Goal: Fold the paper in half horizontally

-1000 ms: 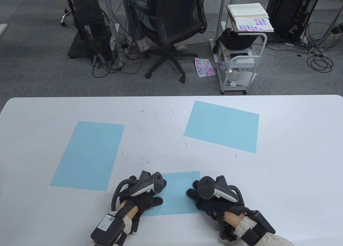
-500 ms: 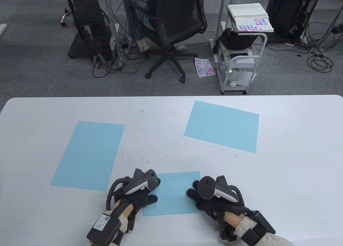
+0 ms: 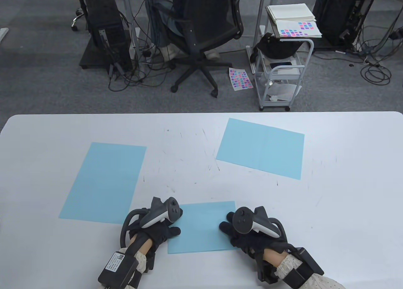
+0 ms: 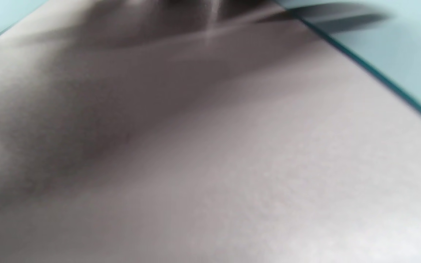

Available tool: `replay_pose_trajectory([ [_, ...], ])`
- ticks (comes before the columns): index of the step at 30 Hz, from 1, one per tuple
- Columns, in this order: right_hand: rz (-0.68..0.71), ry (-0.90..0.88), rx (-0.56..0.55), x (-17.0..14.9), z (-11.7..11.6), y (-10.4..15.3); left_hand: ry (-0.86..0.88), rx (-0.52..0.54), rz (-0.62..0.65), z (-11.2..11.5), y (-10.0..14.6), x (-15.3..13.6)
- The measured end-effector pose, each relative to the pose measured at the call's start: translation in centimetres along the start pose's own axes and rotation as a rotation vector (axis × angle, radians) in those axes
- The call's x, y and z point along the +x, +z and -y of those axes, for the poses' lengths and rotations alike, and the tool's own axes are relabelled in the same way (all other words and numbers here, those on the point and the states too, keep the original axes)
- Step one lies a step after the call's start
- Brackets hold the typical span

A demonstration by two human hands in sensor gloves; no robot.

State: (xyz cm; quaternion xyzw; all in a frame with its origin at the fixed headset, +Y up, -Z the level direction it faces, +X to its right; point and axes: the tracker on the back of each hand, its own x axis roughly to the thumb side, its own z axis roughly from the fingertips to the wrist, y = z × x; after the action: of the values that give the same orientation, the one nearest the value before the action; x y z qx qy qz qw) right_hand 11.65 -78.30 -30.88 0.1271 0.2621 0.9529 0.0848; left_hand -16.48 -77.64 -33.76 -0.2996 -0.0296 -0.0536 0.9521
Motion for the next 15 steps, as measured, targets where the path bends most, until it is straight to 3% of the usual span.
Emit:
replay_pose_trajectory([
  [8, -0.001, -0.001, 0.000, 0.0, 0.0, 0.0, 0.043, 0.004, 0.014, -0.7, 0.2, -0.2],
  [15, 0.001, -0.005, 0.000, -0.1, 0.0, 0.0, 0.045, 0.164, 0.017, -1.5, 1.8, -0.2],
])
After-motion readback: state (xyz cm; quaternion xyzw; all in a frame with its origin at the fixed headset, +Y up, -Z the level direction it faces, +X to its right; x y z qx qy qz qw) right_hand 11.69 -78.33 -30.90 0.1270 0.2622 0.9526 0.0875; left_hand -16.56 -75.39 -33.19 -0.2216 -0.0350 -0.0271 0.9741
